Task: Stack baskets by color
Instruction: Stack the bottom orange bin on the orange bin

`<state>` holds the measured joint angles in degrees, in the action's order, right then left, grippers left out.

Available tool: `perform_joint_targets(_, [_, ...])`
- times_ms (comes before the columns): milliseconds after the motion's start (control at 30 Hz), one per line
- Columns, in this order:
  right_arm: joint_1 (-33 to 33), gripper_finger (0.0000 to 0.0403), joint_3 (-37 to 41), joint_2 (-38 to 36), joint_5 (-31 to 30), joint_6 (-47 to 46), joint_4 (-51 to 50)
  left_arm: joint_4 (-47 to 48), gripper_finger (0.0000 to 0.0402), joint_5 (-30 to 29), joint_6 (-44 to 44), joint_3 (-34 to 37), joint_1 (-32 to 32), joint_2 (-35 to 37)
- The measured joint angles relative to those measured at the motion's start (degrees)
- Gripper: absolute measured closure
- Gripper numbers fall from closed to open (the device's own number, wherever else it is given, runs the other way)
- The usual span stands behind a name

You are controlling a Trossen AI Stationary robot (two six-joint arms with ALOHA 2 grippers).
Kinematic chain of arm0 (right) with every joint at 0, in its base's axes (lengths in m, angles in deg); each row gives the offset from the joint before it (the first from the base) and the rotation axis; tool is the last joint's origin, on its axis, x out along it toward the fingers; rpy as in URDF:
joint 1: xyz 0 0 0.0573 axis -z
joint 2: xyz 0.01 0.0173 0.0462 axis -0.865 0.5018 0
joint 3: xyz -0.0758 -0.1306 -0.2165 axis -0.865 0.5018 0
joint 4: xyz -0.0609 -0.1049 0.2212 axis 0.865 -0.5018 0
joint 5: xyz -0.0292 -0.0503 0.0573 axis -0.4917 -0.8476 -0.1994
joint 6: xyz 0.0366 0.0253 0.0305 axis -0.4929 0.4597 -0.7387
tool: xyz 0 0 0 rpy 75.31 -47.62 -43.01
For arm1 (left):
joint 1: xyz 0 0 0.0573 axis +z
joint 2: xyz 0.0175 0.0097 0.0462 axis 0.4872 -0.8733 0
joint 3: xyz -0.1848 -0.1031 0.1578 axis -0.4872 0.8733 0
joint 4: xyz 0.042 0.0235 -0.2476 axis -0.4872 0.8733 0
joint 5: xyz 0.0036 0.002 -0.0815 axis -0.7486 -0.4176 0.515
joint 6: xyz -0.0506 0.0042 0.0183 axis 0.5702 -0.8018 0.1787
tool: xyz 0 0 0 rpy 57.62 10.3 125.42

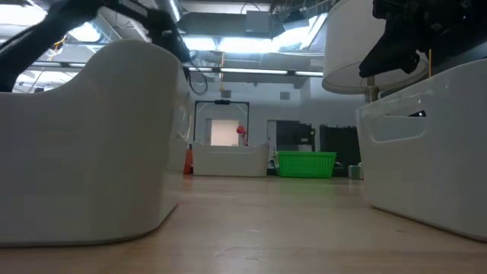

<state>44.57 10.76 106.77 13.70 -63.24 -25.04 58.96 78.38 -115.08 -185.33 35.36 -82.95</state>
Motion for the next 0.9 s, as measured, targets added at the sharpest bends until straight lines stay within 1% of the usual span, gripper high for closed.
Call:
perform_joint_targets(67, [0.02, 0.0303, 0.00, 0.00, 0.00, 0.00, 0.00, 0.24, 0.0401, 0.79, -2.10, 0.00, -0.06, -2.32])
perform_joint_targets(200, [0.02, 0.0303, 0.00, 0.00, 0.00, 0.05, 0.00, 1.64, 0.0402, -0.23, -5.94, 0.00, -0.88, -6.12])
perform_joint_targets(467, [0.00, 0.0303, 0.00, 0.00, -0.02, 0.22, -0.02, 1.48, 0.0401, -0.25, -6.31, 0.00, -3.23, -11.48])
perform_joint_targets(800, [0.00, 0.0303, 0.00, 0.00, -0.02, 0.33, -0.04, 1.21, 0.0401, -0.29, -6.51, 0.63, -5.64, -12.46])
perform_joint_targets(900, [0.00, 0.0303, 0.00, 0.00, -0.02, 0.33, -0.04, -0.59, 0.0401, -1.47, -6.51, 0.63, -6.32, -12.46])
